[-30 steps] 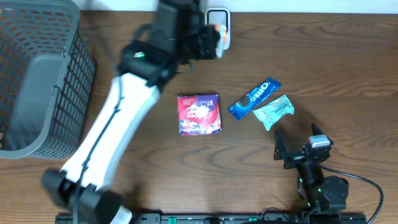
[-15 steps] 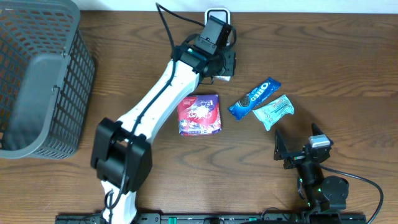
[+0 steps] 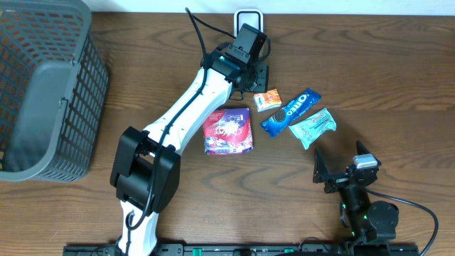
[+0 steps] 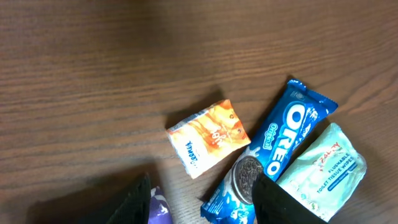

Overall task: Scan the item barcode
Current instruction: 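Carry the orange box out and drop it above the Oreo pack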

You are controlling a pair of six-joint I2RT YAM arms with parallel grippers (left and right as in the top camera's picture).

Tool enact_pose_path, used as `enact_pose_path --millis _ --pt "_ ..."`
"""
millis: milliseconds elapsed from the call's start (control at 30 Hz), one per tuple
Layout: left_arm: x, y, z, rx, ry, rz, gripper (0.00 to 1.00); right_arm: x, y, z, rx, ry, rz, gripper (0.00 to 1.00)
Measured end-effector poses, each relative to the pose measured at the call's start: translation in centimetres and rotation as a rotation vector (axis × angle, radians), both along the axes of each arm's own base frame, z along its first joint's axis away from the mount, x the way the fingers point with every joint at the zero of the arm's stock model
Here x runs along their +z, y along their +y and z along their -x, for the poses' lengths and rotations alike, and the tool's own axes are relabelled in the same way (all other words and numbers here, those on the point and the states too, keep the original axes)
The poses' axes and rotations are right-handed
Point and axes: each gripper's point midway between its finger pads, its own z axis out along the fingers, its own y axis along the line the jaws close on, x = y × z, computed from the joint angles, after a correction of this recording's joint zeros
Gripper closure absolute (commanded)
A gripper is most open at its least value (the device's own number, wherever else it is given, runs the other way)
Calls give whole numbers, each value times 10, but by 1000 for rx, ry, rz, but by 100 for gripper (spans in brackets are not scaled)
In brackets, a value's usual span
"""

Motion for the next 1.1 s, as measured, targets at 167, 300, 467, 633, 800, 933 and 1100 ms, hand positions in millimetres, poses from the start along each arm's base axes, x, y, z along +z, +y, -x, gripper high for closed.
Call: enact_pose_path --millis 167,300,467,633,800,933,1100 --pt "15 4 3 4 -13 8 45 0 0 0 0 0 0 1" --pt "76 25 10 32 -95 57 31 0 0 0 0 0 0 1" --pt "162 82 27 122 -218 116 2 0 0 0 0 0 0 1" --pt "203 161 53 278 -257 79 2 0 0 0 0 0 0 1" --pt "190 205 81 370 -148 9 2 0 0 0 0 0 0 1" --pt "177 225 92 417 -73 -30 2 0 0 0 0 0 0 1" --pt "165 229 110 418 9 -68 2 0 0 0 0 0 0 1"
